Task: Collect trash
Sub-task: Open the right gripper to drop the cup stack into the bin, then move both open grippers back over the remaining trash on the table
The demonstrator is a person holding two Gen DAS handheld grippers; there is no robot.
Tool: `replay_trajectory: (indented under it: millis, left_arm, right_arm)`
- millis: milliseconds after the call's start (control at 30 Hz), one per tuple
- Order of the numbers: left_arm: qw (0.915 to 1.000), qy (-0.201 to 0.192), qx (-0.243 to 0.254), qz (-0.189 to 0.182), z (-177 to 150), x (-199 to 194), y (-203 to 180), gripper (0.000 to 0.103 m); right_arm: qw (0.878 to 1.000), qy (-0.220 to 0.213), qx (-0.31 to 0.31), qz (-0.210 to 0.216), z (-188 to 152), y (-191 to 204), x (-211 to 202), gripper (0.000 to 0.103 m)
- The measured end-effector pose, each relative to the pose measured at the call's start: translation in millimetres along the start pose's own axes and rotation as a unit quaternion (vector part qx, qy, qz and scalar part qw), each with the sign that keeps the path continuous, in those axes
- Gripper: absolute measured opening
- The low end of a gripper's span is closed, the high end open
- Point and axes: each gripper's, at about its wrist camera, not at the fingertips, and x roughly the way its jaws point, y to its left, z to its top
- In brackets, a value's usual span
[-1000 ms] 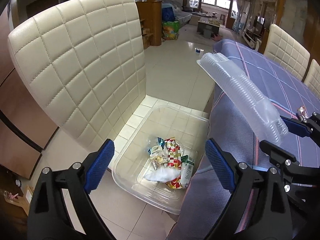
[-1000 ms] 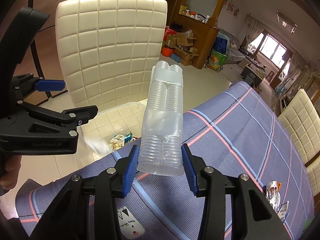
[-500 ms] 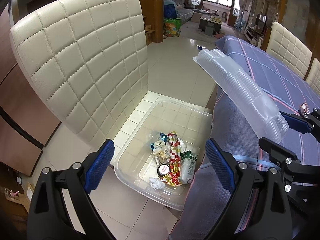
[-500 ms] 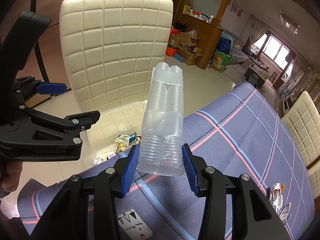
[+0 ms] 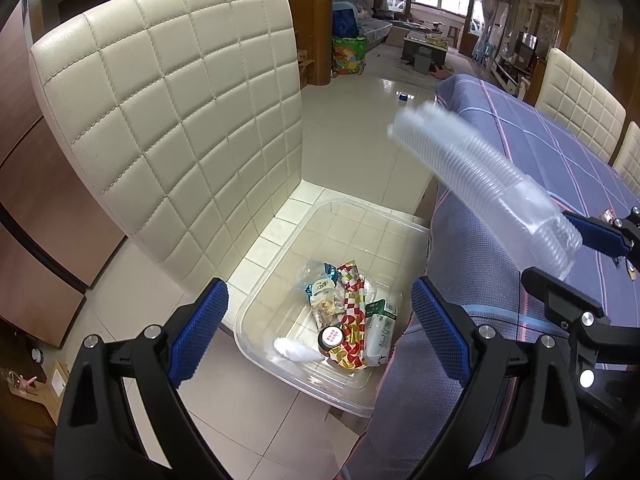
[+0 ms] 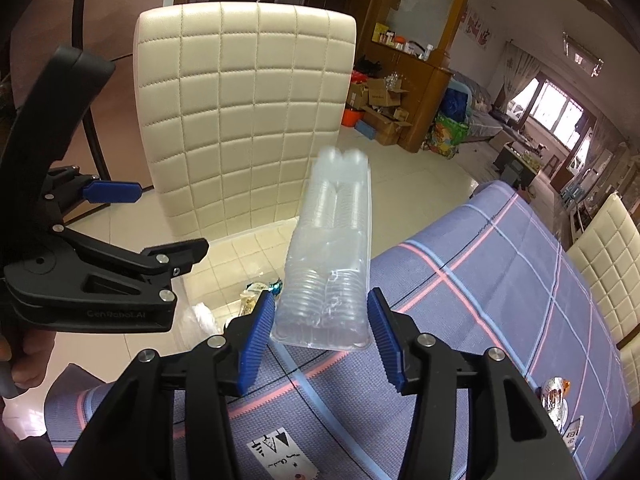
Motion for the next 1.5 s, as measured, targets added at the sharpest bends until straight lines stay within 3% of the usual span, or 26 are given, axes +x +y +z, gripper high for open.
replay_trajectory:
  millis: [133,433,800,1233,1500]
  left_arm:
    - [1.0000,0.001,-0.001,-0.002,-0.1,0.0,0.8,0.093]
    - [1.0000,0.004,0.002,-0.008,-1.3,0.4,-2.2,0.093]
    - [0.9992,-0.005,0.032,-0.022,2.8,-12.7,-33.4,0.093]
    - [0.9908,-0.016,0.115,-0.070,4.9,-25.1,-142.1,0.095]
    - [0.9793,0.001,0.166,-0.116,8.2,-16.7,-231.2,0.095]
  right_arm:
    - [1.000,0.009,0.010,-0.004,0.4,-3.9,2.9,0.061]
    - [1.000,0.012,0.021,-0.015,-4.4,-11.9,0.8,0.061]
    - [0.998,0.007,0.053,-0.040,-22.4,-37.1,-20.4,0.061]
    - [0.983,0.031,0.141,-0.116,-95.6,-122.3,-58.1,0.061]
    - [0.955,0.072,0.226,-0.180,-157.0,-195.5,-74.7,0.061]
